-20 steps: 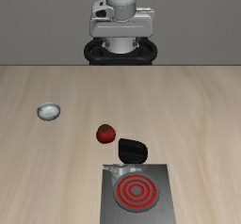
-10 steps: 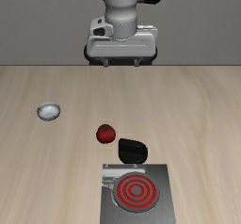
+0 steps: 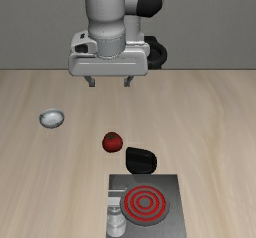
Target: Pick up the tomato and place it on the white bowl with the stove turned on
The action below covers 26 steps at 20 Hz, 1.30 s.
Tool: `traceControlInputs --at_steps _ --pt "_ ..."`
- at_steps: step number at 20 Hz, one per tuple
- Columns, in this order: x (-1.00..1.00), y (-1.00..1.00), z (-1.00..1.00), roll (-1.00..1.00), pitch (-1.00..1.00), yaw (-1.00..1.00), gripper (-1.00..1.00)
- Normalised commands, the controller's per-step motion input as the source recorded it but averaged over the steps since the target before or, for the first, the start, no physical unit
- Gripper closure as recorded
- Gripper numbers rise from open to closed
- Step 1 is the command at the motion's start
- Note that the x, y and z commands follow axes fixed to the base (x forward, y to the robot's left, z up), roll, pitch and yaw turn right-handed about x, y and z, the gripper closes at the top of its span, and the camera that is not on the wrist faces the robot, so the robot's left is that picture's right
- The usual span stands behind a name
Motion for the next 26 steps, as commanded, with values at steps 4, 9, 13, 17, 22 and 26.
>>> traceControlInputs --at_steps 4,9,13,17,22,26 --pt "0.25 0.00 -0.75 0.00 0.00 0.00 -1.00" --pt "0.00 0.00 -1.00 0.00 0.00 0.00 -1.00" --pt "0.00 0.00 -1.00 0.00 0.00 0.00 -1.00" --pt "-0.50 0.00 -0.50 0.00 0.00 0.00 -1.00" --pt "0.00 0.00 -0.60 0.00 0.00 0.00 1.00" --pt "0.00 0.00 0.00 0.00 0.00 0.00 1.00"
